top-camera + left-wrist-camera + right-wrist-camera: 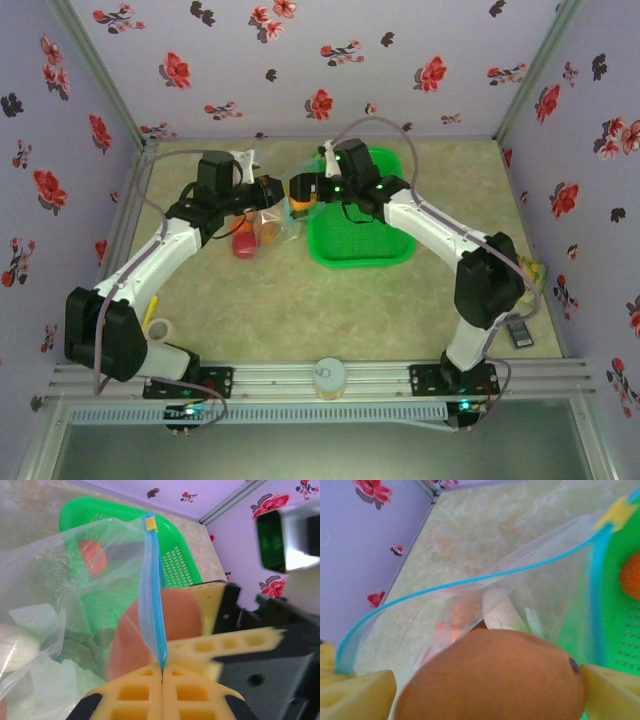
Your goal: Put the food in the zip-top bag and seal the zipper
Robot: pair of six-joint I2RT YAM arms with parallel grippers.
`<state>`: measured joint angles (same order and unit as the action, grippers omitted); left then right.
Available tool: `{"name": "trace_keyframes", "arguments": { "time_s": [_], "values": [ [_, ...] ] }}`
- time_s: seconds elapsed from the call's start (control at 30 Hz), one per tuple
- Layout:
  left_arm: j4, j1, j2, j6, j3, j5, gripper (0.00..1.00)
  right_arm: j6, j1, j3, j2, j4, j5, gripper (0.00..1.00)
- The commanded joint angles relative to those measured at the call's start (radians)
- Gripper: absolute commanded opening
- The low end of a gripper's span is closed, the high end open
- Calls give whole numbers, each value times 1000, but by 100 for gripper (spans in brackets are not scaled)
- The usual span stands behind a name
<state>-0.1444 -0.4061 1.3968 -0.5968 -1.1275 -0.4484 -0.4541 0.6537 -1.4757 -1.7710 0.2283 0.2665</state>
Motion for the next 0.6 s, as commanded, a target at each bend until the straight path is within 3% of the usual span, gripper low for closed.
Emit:
{"name": "trace_keyframes", "arguments": {
  "time_s": [0.0, 0.33, 0.57],
  "values": [
    [14, 10, -28, 3, -1, -25, 1, -9, 26, -40, -32, -24, 0, 99],
    [11, 14, -27, 9, -2, -24, 1, 28, 20, 4, 45, -20, -82, 99],
    [4, 16, -27, 18, 2, -24, 0, 39, -74, 63, 187, 8, -138, 95]
  ]
}}
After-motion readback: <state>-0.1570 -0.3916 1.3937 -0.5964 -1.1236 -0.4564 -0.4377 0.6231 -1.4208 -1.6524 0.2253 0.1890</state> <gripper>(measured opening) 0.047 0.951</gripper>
